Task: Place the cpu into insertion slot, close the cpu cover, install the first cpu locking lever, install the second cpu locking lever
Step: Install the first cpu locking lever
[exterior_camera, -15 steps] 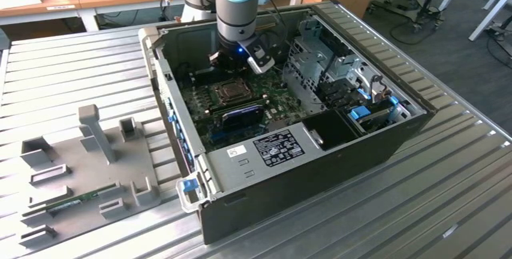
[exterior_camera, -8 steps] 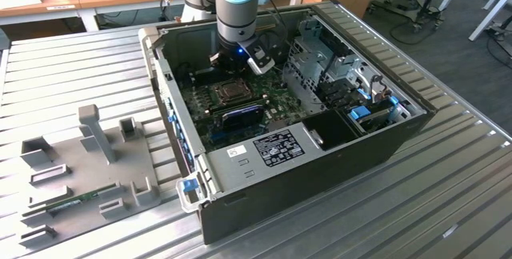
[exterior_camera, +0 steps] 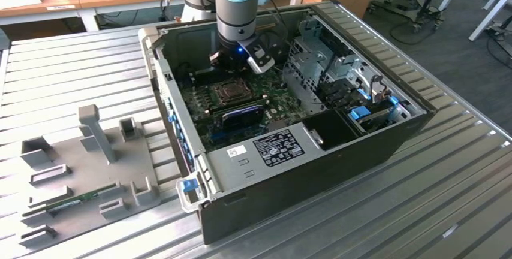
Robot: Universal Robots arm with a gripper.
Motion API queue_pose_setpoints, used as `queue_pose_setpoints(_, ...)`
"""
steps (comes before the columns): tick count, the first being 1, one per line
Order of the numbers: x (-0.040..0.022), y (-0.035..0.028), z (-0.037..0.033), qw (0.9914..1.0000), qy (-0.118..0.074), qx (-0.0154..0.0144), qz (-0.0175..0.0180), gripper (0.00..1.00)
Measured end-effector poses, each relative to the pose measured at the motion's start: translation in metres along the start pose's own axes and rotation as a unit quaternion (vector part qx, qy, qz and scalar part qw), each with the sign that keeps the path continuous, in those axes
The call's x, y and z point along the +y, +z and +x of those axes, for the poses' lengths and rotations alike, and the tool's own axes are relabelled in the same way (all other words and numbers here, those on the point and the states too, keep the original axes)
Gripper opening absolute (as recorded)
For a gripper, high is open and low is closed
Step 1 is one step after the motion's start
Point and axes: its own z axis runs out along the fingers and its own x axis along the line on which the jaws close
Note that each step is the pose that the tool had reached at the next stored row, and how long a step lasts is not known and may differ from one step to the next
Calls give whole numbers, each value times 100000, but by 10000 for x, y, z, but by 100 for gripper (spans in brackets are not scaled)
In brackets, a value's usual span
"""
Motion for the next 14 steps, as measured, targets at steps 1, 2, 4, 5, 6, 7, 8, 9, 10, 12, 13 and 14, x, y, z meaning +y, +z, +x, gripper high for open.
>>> queue_pose_setpoints(1, 4, -7, -1, 100000, 41, -15, 5, 10)
queue_pose_setpoints(2, 10, -14, -1, 100000, 84, -37, 7, 10)
queue_pose_setpoints(4, 24, -29, -2, 100000, 175, -83, 13, 10)
queue_pose_setpoints(5, 32, -37, -2, 100000, 226, -109, 26, 10)
queue_pose_setpoints(6, 39, -45, -2, 100000, 273, -138, 25, 10)
queue_pose_setpoints(7, 47, -54, -2, 99999, 323, -162, 35, 10)
queue_pose_setpoints(8, 55, -62, -2, 99999, 382, -197, 40, 10)
queue_pose_setpoints(9, 64, -71, -3, 99999, 436, -236, 40, 10)
queue_pose_setpoints(10, 73, -80, -3, 99998, 492, -271, 44, 10)
queue_pose_setpoints(12, 89, -96, -4, 99998, 609, -344, 49, 10)
queue_pose_setpoints(13, 93, -102, -4, 99997, 672, -376, 60, 10)
queue_pose_setpoints(14, 94, -103, -5, 99996, 739, -405, 60, 10)
